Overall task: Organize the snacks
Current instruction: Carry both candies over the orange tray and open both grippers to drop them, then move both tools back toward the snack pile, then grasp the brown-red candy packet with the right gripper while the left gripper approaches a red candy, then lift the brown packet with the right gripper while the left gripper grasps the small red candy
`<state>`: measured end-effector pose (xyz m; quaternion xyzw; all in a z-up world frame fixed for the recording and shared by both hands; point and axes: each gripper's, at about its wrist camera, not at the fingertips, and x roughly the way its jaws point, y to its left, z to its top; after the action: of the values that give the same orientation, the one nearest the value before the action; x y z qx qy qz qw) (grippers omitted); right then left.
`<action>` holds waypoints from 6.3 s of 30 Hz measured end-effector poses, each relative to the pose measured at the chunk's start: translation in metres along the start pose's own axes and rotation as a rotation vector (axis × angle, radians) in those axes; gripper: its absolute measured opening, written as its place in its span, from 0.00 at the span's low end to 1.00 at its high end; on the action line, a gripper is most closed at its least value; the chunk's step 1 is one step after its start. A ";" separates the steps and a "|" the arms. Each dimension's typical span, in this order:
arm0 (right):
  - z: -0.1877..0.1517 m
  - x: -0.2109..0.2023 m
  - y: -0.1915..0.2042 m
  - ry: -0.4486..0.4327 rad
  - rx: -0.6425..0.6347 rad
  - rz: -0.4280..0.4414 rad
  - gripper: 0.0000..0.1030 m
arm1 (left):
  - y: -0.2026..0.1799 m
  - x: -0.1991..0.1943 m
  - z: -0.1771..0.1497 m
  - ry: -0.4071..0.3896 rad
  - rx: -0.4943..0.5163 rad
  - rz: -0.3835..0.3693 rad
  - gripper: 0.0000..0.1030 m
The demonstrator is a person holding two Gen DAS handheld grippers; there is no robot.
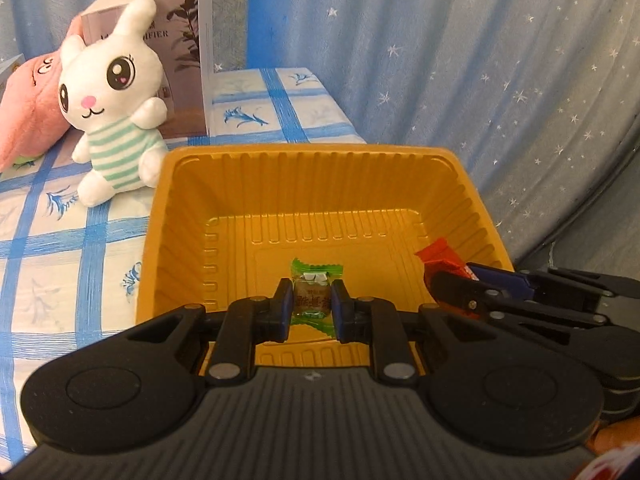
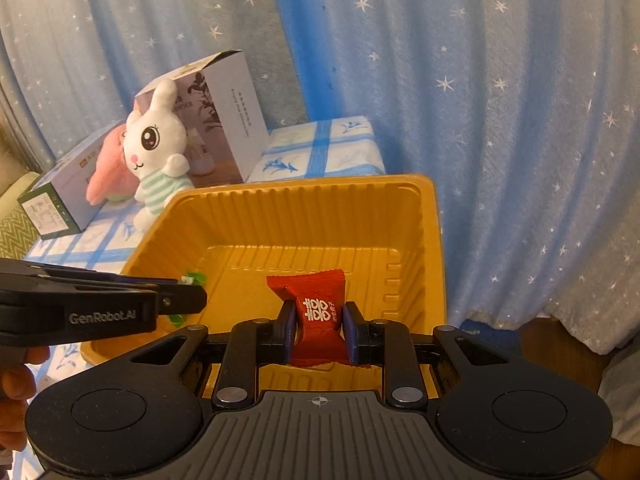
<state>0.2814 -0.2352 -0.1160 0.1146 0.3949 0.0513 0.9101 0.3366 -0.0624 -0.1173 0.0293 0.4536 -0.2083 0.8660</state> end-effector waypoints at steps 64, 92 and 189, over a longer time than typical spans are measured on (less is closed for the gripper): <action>-0.027 -0.083 0.006 -0.025 -0.016 0.103 0.53 | 0.026 -0.120 -0.073 -0.059 -0.130 0.056 0.25; -0.119 -0.125 0.060 0.112 -0.224 0.292 0.55 | 0.032 -0.190 -0.209 0.024 -0.236 0.192 0.28; -0.118 -0.105 0.086 0.068 -0.259 0.021 0.20 | 0.179 -0.092 -0.171 0.035 -0.194 0.209 0.14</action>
<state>0.1236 -0.1510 -0.0984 -0.0015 0.4145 0.1150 0.9028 0.2274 0.1729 -0.1690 -0.0037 0.4812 -0.0716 0.8737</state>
